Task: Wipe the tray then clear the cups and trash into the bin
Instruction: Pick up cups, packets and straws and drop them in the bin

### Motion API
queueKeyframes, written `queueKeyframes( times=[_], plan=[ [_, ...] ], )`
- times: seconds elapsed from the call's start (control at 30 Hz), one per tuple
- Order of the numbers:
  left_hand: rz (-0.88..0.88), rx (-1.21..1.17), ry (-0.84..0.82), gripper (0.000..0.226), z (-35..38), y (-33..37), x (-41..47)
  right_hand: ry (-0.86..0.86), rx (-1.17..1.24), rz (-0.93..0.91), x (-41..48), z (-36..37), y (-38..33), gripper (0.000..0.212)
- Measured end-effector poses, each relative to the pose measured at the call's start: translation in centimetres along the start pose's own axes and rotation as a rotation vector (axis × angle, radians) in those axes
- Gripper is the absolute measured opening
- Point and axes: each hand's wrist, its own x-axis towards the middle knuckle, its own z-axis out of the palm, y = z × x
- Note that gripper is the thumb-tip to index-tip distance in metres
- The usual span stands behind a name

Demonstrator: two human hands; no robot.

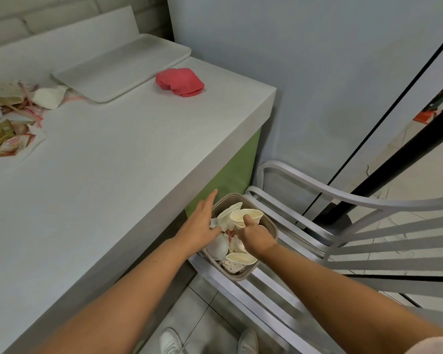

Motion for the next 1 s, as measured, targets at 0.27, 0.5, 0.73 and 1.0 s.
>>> queueKeyframes(
  times=[0.27,0.5,0.73,1.0],
  plan=[
    [0.025,0.027,0.014,0.090,-1.0,-0.2,-0.1,-0.066,0.111,0.108,0.9,-0.5,-0.1,0.029],
    [0.085,0.065,0.016,0.078,-2.5,0.5,-0.1,0.042,0.017,0.088,1.0,-5.0,-0.7,0.036],
    [0.253,-0.010,0.191,0.026,-5.8,3.6,-0.1,-0.020,0.045,0.119,2.3,-13.5,-3.1,0.027],
    [0.282,-0.050,0.468,0.016,-13.8,2.6,-1.0,-0.189,0.044,-0.042,2.2,-23.8,-10.9,0.031]
  ],
)
